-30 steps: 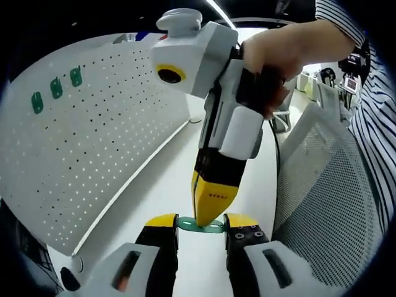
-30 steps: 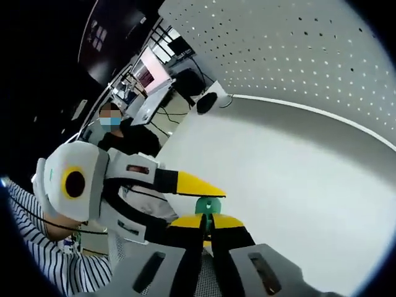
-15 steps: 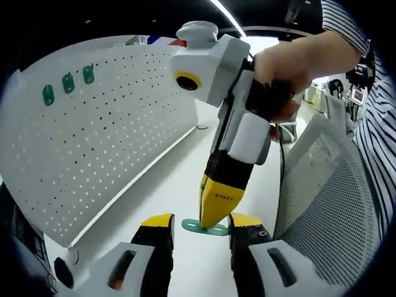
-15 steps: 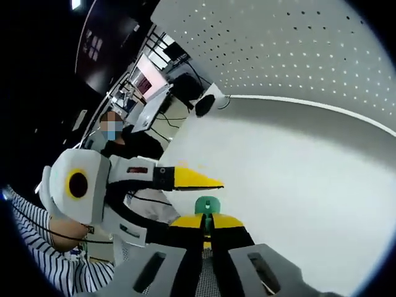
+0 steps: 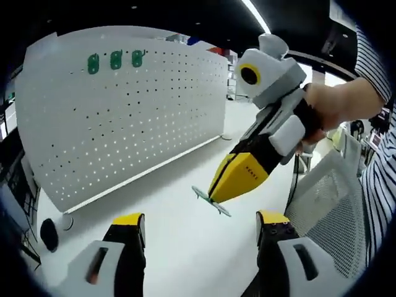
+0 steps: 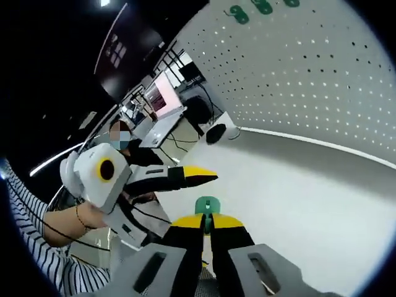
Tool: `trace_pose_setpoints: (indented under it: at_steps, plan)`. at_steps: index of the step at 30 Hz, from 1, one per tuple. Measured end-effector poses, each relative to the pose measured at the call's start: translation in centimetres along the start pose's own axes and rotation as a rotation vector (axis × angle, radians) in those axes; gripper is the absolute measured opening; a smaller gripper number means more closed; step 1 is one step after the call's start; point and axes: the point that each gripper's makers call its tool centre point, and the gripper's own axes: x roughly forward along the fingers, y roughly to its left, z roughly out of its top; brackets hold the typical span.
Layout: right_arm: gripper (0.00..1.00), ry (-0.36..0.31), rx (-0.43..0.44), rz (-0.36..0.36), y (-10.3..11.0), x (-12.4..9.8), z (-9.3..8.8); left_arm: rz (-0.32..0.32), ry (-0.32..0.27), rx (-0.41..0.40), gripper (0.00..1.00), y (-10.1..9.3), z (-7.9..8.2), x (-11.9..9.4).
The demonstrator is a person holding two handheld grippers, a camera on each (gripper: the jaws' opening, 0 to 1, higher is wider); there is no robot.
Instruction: Insert the hook assembly into the mounting plate slot until the hook locks in place.
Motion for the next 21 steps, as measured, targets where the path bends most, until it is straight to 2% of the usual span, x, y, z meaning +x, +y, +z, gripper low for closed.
trace_pose_setpoints:
  at_steps: [7,11,14,15,21]
  plan:
    - [0.00,-0.059,-0.127,-0.027,0.7,-0.2,0.6,0.034,-0.059,-0.098,0.82,0.3,0.3,-0.5]
    - [0.00,-0.096,-0.133,-0.049,0.5,-0.4,1.1,0.012,-0.068,-0.134,0.81,-0.4,0.4,-0.6]
    - [0.00,-0.128,-0.130,-0.073,0.0,-0.6,1.6,0.007,-0.087,-0.145,0.85,-0.6,0.9,-0.6]
    - [0.00,-0.158,-0.132,-0.090,-0.2,-0.7,2.0,0.010,-0.098,-0.157,0.86,-0.6,1.1,-0.7]
    - [0.00,-0.226,-0.176,-0.170,-0.8,-1.3,3.2,0.012,-0.140,-0.192,0.94,-0.3,1.9,-1.0]
